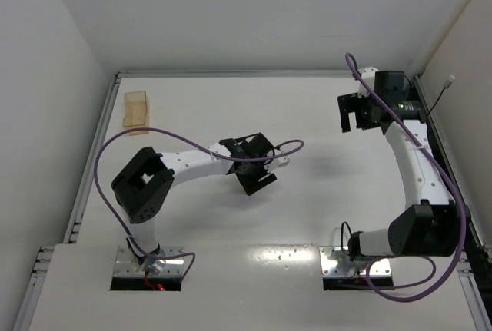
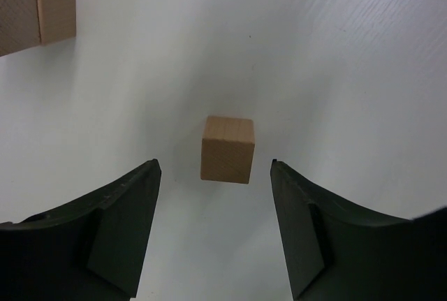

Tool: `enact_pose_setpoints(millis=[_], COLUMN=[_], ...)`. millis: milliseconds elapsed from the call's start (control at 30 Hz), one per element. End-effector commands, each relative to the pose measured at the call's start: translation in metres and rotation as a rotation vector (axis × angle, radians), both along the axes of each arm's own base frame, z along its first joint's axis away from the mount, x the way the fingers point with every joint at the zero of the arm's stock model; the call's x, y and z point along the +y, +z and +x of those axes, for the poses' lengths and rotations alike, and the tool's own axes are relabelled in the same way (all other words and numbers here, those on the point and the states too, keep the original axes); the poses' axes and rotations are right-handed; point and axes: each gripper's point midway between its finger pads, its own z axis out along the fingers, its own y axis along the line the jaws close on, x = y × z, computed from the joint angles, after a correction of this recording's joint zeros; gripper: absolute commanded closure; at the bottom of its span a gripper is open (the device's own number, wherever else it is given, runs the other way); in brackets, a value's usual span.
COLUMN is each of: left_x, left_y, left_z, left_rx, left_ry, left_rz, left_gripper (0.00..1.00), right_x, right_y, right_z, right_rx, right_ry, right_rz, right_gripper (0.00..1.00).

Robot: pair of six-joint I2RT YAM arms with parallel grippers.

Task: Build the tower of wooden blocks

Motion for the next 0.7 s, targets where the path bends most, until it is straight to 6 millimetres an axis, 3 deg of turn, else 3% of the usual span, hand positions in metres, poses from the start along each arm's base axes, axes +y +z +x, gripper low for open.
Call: enact_pose_setpoints(millis=[0,300,667], left_x=[-0.014,-0.013,-0.008], left_y=[0.009,-0.005,-0.011], left_z=[0.007,0.004,0.001], left_rx=[-0.021,0.005,0.019], left_ry=[-0.016,-0.02,-0.028], left_rz=[-0.045,-0.028,-0.005], left_gripper=[0.39,0.48,0.68], right_x=[0.003,0.003,0.004], right_y=[-0.004,-0.011,-0.012], right_z=[0.003,0.007,0.012], right_rx=[0.011,0.031,0.041], right_ry=[-0.004,-0.004,0.002], right_rz=[0.038,0.039,0.046], right_gripper=[0.08,0.08,0.08])
